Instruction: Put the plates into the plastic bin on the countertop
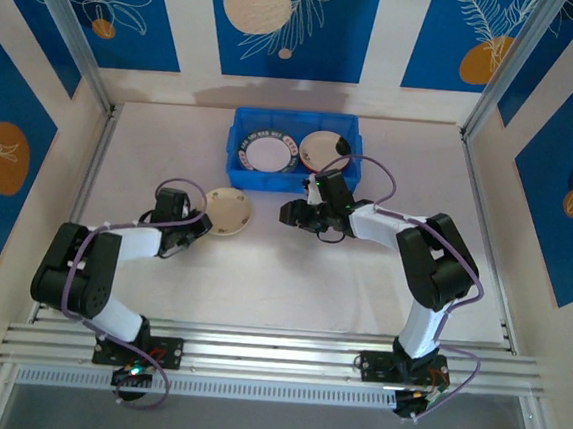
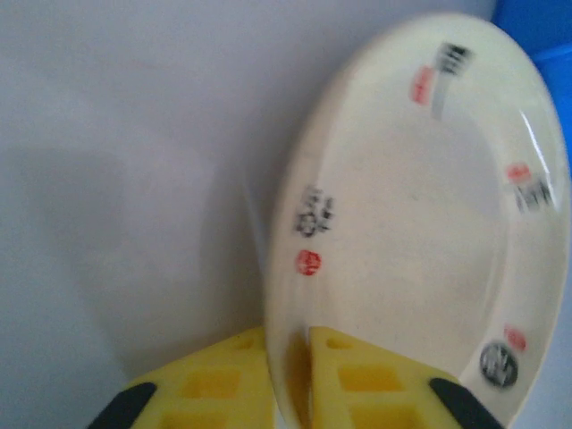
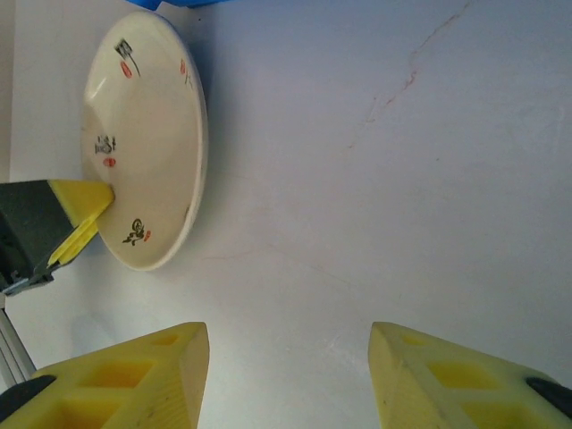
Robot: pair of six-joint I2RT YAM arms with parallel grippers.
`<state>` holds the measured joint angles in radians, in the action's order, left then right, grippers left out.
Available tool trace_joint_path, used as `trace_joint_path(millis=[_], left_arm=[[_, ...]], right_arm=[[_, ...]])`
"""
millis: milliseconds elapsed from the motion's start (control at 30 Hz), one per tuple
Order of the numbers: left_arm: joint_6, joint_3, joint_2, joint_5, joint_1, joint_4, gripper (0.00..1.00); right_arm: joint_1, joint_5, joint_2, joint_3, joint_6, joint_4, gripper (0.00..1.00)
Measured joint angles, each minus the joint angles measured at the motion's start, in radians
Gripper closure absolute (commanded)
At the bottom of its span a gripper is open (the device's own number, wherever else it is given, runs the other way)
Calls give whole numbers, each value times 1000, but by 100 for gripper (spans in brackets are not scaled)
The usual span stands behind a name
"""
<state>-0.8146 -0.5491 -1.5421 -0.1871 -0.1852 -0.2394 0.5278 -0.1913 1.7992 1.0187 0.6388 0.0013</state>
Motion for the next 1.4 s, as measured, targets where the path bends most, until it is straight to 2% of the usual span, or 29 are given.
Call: trace_joint_path(millis=[167,233,467,733,1000,1200,1400], left_arm=[[0,-10,-18,-23,0,-53,89],[-5,-12,-21,-26,0,-60,100],[8,-19,-7,-59,0,-47,100],[11,62,212,-181,0,43,100],[31,64,478,-254,-1,232,100],[55,52,559,-258,-1,370,100],[57,51,563,-258,-3,397,100]], right_arm=[[0,0,0,0,0,-5,49],[0,0,0,0,0,-9,49],[0,-8,0,17,-6,-24,46],[0,-47,0,54,-31,-64,43],[2,-106,-18,33,-25,-32,44],[-6,-110,-125,-49,26,19,43],[-2,-121,-203,-56,35,53,42]])
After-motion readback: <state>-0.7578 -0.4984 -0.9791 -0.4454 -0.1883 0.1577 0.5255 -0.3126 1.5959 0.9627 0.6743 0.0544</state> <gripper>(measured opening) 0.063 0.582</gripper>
